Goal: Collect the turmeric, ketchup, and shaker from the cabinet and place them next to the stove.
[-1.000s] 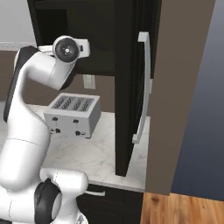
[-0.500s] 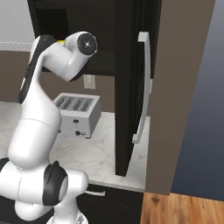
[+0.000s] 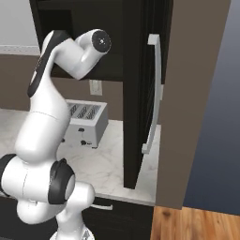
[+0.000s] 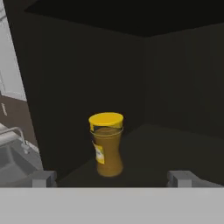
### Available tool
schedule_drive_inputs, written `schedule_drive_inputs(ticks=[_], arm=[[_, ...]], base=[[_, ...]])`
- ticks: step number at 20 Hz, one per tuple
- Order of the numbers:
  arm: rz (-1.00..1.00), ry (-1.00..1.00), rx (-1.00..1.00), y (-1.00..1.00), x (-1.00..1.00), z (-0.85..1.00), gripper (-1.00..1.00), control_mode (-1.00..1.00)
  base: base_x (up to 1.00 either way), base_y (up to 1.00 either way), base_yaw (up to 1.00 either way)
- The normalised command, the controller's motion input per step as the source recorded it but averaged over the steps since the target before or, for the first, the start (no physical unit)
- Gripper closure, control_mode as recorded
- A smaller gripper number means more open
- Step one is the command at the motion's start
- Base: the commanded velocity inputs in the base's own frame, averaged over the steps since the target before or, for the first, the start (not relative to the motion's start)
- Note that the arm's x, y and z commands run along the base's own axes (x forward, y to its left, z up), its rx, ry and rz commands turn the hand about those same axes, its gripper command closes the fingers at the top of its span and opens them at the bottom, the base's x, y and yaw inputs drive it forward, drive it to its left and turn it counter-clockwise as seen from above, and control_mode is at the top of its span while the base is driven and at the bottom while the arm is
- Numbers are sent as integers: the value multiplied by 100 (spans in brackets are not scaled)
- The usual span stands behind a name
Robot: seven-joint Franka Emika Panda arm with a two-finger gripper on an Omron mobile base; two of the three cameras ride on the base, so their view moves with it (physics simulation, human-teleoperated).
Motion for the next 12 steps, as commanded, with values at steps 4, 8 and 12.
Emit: schedule_drive_inputs(ticks=[4,8,12], arm=[[0,8,0,13,38,0,-100,-100],[0,6,0,30,31,0,-100,-100],[0,6,0,29,25,0,-100,-100]], base=[[0,0,0],[0,0,0],[0,0,0]])
